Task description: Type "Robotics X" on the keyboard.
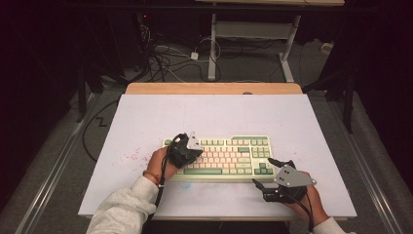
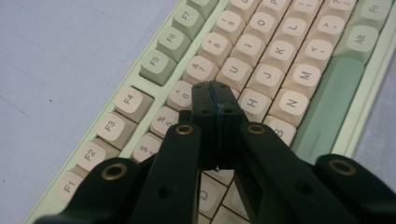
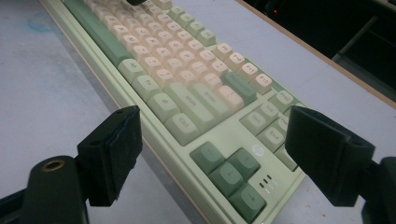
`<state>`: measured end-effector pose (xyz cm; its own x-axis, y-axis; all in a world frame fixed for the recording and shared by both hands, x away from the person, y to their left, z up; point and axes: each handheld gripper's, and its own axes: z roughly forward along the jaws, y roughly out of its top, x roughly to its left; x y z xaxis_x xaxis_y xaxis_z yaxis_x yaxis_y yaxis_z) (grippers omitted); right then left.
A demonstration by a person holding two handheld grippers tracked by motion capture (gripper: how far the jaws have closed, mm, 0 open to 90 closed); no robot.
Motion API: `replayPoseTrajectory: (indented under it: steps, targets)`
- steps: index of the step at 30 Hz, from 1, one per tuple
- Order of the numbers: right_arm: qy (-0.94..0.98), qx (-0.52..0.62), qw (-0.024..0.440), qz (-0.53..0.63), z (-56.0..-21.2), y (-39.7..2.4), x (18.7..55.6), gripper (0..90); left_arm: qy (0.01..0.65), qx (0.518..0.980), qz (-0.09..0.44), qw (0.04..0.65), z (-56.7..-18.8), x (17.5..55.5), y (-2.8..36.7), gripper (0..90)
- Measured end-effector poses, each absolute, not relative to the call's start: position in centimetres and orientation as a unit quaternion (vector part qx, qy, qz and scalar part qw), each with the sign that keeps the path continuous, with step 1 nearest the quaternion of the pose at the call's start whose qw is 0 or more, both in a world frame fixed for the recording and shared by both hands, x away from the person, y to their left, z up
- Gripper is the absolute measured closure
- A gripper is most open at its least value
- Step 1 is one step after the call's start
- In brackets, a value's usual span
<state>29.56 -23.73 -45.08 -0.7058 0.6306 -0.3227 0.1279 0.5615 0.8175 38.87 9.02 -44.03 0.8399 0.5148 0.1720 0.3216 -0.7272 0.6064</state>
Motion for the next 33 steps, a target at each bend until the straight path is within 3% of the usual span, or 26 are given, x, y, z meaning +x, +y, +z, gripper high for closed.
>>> replayPoseTrajectory:
  steps: [15,33]
  targets:
    - [0.833,0.226,0.304,0.402,-45.3,-23.6,29.6,19.9,0.216,0.925,0.164,0.268,-44.5,39.1,8.6,87.6]
    - [0.832,0.226,0.305,0.404,-45.1,-23.6,29.6,20.0,0.217,0.904,0.186,0.318,-43.0,38.2,10.0,87.3]
